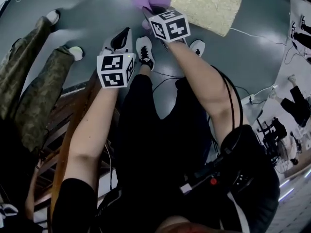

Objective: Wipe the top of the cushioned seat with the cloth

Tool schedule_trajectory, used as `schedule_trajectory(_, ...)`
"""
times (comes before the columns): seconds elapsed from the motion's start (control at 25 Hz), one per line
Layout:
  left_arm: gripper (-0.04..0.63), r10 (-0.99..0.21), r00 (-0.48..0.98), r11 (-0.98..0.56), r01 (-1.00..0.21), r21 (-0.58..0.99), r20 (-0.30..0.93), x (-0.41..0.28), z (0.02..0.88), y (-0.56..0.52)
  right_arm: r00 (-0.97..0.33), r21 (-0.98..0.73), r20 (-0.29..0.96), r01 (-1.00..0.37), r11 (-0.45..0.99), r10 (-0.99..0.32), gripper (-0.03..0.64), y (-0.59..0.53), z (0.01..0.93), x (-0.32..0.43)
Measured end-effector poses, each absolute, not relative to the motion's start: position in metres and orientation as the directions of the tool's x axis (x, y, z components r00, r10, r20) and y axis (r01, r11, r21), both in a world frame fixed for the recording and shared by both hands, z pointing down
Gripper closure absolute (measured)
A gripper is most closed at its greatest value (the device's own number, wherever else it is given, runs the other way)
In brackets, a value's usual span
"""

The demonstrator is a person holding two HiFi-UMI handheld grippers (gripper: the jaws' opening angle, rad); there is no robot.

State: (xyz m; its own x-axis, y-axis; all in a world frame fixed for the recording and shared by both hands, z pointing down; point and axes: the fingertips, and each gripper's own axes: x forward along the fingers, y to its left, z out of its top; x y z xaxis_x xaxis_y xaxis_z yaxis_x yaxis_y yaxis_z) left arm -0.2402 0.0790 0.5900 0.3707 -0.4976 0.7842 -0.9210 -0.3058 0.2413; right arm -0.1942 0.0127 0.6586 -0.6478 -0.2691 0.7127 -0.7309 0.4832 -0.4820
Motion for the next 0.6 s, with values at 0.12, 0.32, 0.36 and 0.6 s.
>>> schedule_trajectory(0.12, 0.592, -0.499, 0.355, -0.299, -0.927, 0.227, 0.791, -0.241, 0.600, 0.083, -0.585, -0.439, 0.749, -0.790, 0.429, -0.312, 0.594, 0.010, 0.672, -0.173)
schedule_trajectory(0.32, 0.592, -0.505, 0.357, -0.303, -0.926, 0.226, 0.786, -0.225, 0.603, 0.078, -0.580, -0.456, 0.739, -0.805, 0.379, -0.343, 0.595, 0.012, 0.672, -0.145)
schedule_trajectory(0.36, 0.592, -0.504, 0.358, -0.305, -0.925, 0.226, 0.786, -0.221, 0.602, 0.077, -0.579, -0.457, 0.739, -0.806, 0.377, -0.343, 0.595, 0.013, 0.671, -0.142)
schedule_trajectory(0.6, 0.592, -0.502, 0.363, -0.315, -0.922, 0.225, 0.785, -0.194, 0.596, 0.069, -0.583, -0.491, 0.735, -0.810, 0.321, -0.345, 0.594, 0.021, 0.672, -0.104)
